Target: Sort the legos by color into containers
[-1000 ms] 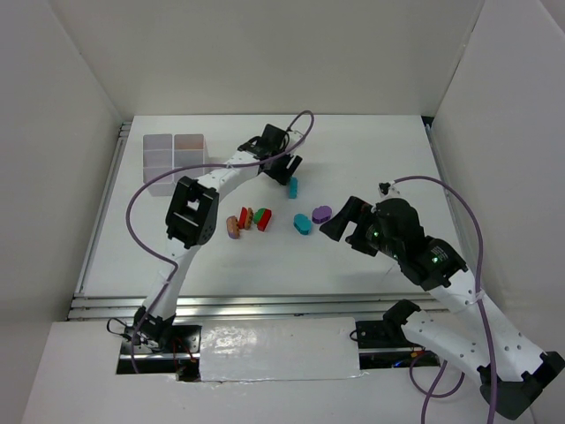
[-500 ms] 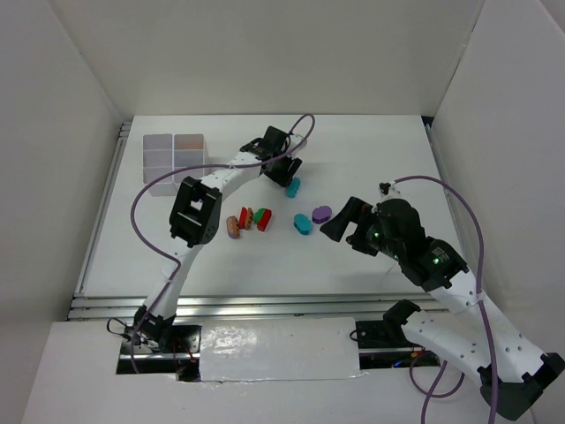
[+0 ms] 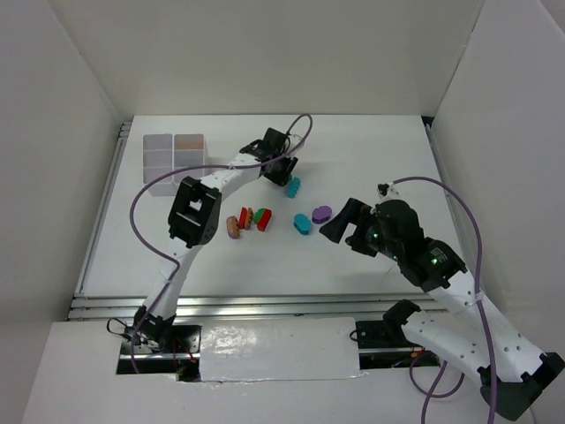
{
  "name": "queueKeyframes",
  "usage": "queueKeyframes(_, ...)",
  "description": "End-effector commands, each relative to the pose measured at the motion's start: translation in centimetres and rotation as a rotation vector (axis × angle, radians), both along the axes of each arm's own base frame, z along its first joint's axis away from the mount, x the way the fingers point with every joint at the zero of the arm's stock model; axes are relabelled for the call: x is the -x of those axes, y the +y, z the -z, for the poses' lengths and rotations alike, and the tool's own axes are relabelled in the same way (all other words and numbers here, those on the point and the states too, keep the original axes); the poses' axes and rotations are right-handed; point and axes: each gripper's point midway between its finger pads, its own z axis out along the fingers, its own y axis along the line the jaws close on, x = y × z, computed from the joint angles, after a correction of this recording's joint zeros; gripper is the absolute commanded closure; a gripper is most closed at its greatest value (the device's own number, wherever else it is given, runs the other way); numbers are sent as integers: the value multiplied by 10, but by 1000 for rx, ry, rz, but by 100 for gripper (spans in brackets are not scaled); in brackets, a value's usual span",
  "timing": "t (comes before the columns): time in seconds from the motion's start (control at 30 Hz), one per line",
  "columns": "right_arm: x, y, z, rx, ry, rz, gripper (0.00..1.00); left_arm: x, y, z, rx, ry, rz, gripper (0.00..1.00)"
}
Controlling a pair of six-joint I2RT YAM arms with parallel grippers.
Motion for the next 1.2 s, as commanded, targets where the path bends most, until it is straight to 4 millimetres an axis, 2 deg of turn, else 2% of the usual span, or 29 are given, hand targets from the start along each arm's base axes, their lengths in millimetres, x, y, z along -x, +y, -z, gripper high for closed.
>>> queueKeyframes(0.0,-5,7,-3,-20,-26,-27,0,-4,15,-50,71,-70,-113,100)
queueKeyframes(0.03,-5,8,-3,-23,-26,-32,0,-5,16,-66,98,-103,-122,100)
queueKeyframes(0.07,-5,11,-2,-26,-23,-40,0,-9,25,-97,122,-184,-157,100)
queueKeyframes(0.17,-9,14,-2,-27,-27,-46,0,-18,42,-150,177,-329,-221,100)
queueKeyframes(0.2,-9,15,-3,-32,-25,-53,0,-12,54,-174,187,-373,-247,100)
queueKeyframes(0.23,-11,17,-5,-37,-35,-55,0,-12,61,-186,191,-396,-277,100)
queueKeyframes(0.27,-12,18,-5,-37,-33,-58,0,-12,75,-212,188,-448,-344,100)
queueKeyframes(0.33,-15,20,-7,-40,-40,-61,0,-8,97,-226,176,-446,-479,100)
queueKeyframes(0.37,-16,20,-7,-40,-41,-60,0,-3,127,-237,100,-461,-619,100)
queueKeyframes(0.4,-17,21,-10,-39,-48,-62,0,1,140,-241,116,-447,-742,100)
queueKeyframes(0.43,-19,21,-10,-37,-50,-60,0,3,154,-257,129,-459,-840,100)
queueKeyframes(0.47,-20,22,-11,-39,-52,-60,0,17,185,-247,48,-402,-944,100)
queueKeyframes(0.5,-21,23,-11,-35,-55,-64,0,22,195,-244,117,-354,-1062,100)
queueKeyframes(0.53,-22,24,-12,-35,-55,-66,0,23,220,-247,155,-322,-1159,100)
queueKeyframes(0.6,-24,27,-11,-33,-51,-76,0,38,231,-226,250,-164,-1285,100)
queueKeyframes(0.63,-25,28,-10,-36,-48,-80,0,43,242,-216,276,-121,-1325,100)
queueKeyframes(0.8,-30,37,-12,-47,-45,-107,0,42,245,-202,444,-78,-1435,100)
queueKeyframes(0.9,-30,40,-16,-52,-50,-126,0,34,257,-180,469,-28,-1512,100)
queueKeyframes(1.0,-29,41,-17,-57,-57,-134,0,19,268,-173,484,-58,-1531,100)
queueKeyframes(1.17,-25,37,-14,-45,-57,-133,0,11,284,-156,475,-46,-1560,100)
